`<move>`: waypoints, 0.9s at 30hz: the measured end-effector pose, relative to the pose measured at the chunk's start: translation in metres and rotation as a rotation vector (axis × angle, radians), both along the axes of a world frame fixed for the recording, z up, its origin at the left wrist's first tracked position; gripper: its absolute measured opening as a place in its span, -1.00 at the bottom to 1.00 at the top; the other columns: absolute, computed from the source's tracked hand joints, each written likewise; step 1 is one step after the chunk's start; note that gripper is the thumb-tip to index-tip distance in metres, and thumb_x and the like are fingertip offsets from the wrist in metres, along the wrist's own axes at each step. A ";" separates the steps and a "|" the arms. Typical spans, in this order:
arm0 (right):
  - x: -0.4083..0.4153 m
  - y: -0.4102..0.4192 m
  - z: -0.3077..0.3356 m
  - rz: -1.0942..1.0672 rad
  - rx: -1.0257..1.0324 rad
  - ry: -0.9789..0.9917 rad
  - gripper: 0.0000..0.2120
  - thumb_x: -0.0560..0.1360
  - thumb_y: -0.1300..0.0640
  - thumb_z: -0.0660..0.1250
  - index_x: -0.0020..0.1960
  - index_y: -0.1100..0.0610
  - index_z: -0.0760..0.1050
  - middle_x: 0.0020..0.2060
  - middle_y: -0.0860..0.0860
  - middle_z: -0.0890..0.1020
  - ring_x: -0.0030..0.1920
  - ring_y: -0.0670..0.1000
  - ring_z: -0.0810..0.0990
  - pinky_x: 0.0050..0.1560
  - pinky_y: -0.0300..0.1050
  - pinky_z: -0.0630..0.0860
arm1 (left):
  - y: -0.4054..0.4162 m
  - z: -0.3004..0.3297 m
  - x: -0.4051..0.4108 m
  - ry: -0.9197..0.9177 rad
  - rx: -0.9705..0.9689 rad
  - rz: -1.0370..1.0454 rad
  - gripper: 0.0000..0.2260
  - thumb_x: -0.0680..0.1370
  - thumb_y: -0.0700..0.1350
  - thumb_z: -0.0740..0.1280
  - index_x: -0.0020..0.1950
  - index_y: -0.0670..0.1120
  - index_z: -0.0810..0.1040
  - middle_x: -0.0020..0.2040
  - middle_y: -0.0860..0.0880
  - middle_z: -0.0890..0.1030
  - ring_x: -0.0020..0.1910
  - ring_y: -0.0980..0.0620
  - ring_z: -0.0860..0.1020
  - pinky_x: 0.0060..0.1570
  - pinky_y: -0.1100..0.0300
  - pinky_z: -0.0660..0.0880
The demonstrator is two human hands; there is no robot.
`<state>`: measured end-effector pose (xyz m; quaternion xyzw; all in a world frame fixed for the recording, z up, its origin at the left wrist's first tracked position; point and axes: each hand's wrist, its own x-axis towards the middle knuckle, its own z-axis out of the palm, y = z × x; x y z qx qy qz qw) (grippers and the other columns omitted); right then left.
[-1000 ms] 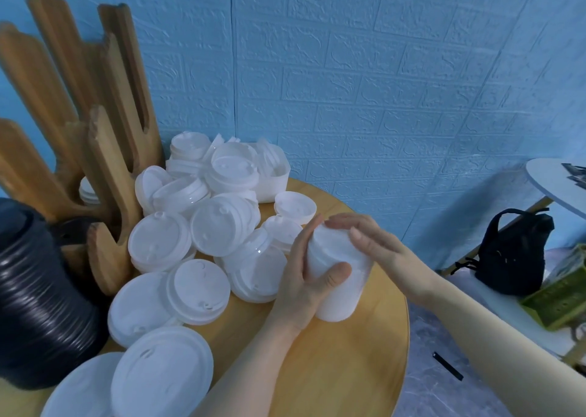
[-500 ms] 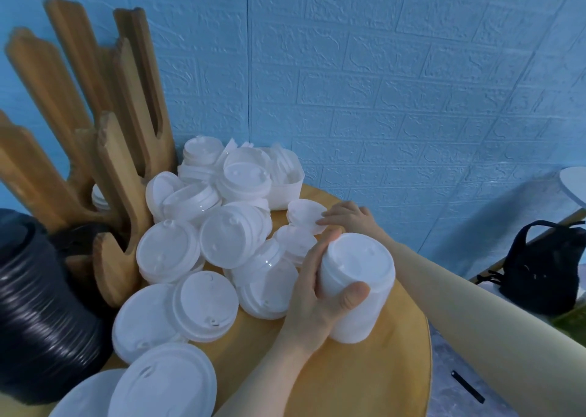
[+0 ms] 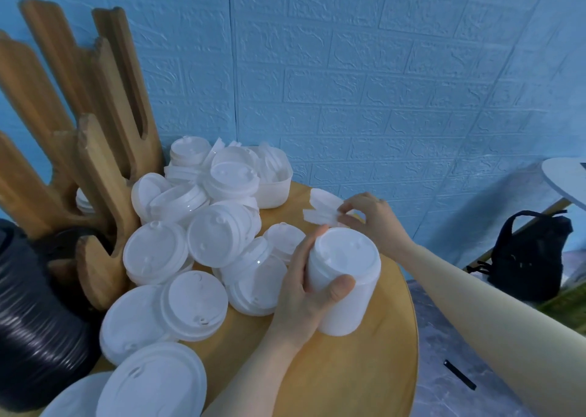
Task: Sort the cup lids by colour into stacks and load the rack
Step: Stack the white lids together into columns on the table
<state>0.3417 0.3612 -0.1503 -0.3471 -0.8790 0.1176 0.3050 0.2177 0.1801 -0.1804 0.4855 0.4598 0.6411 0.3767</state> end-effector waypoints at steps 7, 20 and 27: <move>0.050 -0.028 -0.003 0.030 0.127 -0.237 -0.88 0.48 0.07 0.31 -0.07 0.07 0.61 -0.11 -0.14 0.63 0.02 -0.01 0.55 0.01 -0.11 0.23 | -0.002 0.003 0.001 0.015 0.014 0.017 -0.30 0.25 0.22 0.46 0.37 0.19 0.38 0.25 0.44 0.50 0.25 0.40 0.47 0.09 0.50 0.40; 0.066 -0.051 -0.002 -0.075 -0.730 0.432 -0.87 0.37 0.40 0.49 -0.21 0.27 0.55 -0.31 0.07 0.66 -0.30 -0.07 0.62 -0.12 -0.27 0.54 | -0.006 0.005 0.000 0.020 0.024 0.026 -0.31 0.24 0.23 0.44 0.36 0.23 0.38 0.23 0.47 0.50 0.22 0.43 0.47 0.06 0.53 0.41; 0.063 -0.054 -0.012 -0.112 -0.697 0.289 -0.84 0.32 0.36 0.54 -0.19 0.26 0.58 -0.28 0.01 0.67 -0.20 -0.01 0.56 -0.03 -0.14 0.48 | -0.007 0.007 0.001 0.018 0.036 0.023 -0.32 0.24 0.22 0.44 0.35 0.22 0.38 0.22 0.50 0.48 0.22 0.44 0.47 0.05 0.53 0.40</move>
